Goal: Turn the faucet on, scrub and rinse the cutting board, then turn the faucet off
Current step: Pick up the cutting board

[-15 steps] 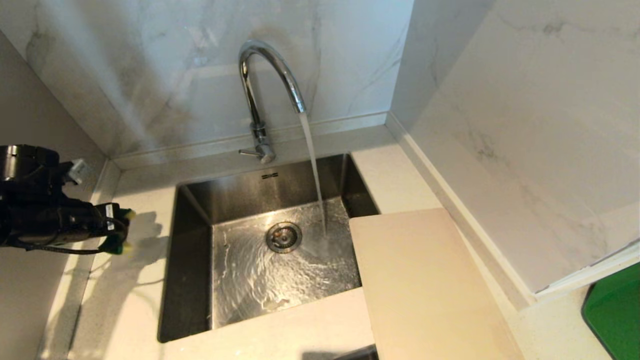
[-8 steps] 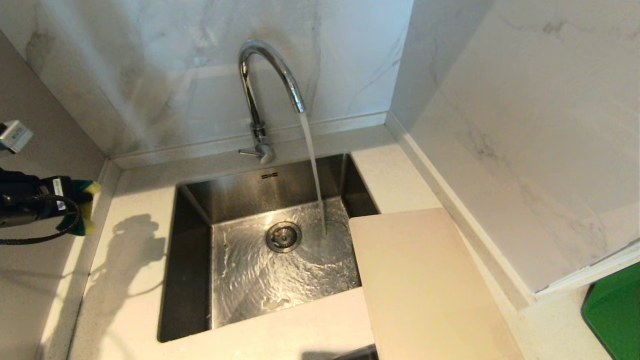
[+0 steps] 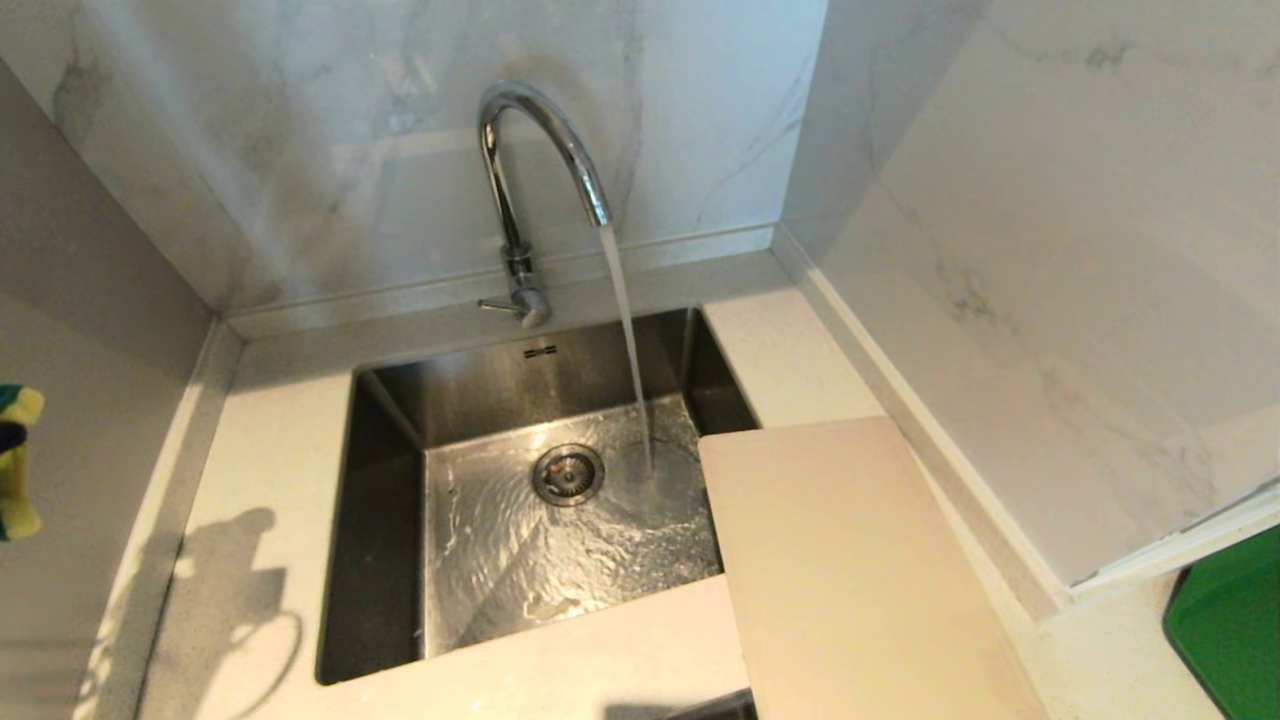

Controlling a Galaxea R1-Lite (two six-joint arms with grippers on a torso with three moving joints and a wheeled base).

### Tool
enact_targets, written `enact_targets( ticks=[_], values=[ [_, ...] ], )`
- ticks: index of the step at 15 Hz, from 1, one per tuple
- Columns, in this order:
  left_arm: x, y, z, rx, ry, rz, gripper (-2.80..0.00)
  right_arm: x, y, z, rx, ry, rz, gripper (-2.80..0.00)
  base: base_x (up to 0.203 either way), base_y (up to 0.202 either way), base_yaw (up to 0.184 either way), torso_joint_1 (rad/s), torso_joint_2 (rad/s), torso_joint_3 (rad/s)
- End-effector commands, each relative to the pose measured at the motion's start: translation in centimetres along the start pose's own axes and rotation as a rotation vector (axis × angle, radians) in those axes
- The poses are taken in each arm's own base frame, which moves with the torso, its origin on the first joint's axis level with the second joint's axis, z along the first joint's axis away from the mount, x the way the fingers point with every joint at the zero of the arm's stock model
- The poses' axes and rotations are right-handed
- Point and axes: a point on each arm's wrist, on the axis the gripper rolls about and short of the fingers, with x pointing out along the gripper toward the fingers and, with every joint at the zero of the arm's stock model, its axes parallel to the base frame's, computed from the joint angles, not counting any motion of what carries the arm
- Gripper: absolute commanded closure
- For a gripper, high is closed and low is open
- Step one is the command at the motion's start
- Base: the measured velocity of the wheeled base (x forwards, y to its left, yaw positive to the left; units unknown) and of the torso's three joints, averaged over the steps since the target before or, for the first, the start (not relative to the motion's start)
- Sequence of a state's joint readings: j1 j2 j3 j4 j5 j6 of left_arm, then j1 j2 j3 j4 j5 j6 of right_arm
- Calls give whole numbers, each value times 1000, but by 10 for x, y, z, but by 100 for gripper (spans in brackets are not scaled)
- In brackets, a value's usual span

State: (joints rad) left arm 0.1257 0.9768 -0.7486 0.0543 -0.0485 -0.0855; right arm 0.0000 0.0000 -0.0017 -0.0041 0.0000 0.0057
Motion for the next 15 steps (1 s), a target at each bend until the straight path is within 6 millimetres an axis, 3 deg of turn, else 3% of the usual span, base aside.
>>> enact_targets(
  ticks=[1, 5, 9, 12, 15],
  values=[
    [-30, 2, -27, -3, -41, 8, 0, 0, 0, 0, 0, 0, 0, 0, 0, 0, 0, 0, 0, 0],
    [-60, 4, -71, 2, -77, 10, 0, 0, 0, 0, 0, 0, 0, 0, 0, 0, 0, 0, 0, 0],
    [-77, 7, -124, 14, -99, 8, 0, 0, 0, 0, 0, 0, 0, 0, 0, 0, 0, 0, 0, 0],
    [-79, 10, -163, 39, -90, -3, 0, 0, 0, 0, 0, 0, 0, 0, 0, 0, 0, 0, 0, 0],
    [-70, 13, -189, 45, -14, -3, 0, 0, 0, 0, 0, 0, 0, 0, 0, 0, 0, 0, 0, 0]
  ],
)
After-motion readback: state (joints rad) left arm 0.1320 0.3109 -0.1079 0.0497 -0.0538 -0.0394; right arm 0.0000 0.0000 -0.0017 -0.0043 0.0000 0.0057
